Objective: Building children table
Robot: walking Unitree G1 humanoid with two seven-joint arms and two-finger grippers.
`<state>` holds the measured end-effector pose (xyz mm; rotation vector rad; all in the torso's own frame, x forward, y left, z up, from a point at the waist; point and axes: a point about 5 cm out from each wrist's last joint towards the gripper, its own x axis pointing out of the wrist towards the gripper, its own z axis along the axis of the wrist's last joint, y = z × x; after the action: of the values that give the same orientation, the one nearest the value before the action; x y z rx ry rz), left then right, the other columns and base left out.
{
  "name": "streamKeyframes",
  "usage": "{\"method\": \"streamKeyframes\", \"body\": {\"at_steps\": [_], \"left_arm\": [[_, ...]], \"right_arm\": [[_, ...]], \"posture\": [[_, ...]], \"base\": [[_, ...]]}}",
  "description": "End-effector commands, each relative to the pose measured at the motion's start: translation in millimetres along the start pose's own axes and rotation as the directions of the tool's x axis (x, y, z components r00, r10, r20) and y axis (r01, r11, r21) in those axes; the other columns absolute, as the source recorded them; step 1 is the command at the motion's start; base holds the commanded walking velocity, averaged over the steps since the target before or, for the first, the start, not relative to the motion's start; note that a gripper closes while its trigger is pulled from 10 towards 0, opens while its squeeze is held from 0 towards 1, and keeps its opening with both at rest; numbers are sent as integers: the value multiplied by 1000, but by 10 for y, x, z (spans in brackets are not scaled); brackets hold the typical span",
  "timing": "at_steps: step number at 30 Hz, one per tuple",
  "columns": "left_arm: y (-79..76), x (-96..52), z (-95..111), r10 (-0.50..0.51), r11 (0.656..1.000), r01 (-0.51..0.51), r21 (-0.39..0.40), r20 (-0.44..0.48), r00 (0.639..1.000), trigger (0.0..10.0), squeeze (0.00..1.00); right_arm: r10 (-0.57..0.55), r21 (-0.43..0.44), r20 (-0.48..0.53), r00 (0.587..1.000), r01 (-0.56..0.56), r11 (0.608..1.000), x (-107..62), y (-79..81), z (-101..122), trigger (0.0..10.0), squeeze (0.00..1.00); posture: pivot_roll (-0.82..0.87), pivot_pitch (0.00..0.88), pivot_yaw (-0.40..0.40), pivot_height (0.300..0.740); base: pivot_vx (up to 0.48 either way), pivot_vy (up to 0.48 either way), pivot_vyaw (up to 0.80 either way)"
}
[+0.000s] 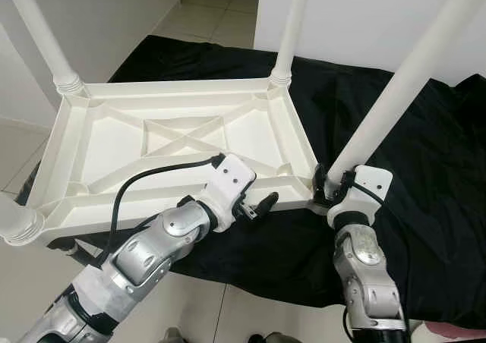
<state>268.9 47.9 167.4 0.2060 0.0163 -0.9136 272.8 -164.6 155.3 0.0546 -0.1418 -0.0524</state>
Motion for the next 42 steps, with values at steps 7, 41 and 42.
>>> {"method": "streamKeyframes", "body": {"at_steps": [7,41,42], "left_arm": [[-180,2,3,-274,961,274,19,0,962,10000,0],[-238,11,-20,-307,951,307,16,-23,951,10000,0],[-236,11,-22,-306,952,307,17,-23,952,10000,0]], "right_arm": [[183,-17,2,983,-183,983,36,-70,-19,10000,0],[502,-59,-46,864,-504,862,327,-349,-107,10000,0],[487,-47,-45,872,-489,871,332,-342,-98,10000,0]], "posture": [[-35,119,-24,740],[-28,100,-29,740],[-28,99,-30,740]], "base": [[0,0,0],[0,0,0],[0,0,0]]}}
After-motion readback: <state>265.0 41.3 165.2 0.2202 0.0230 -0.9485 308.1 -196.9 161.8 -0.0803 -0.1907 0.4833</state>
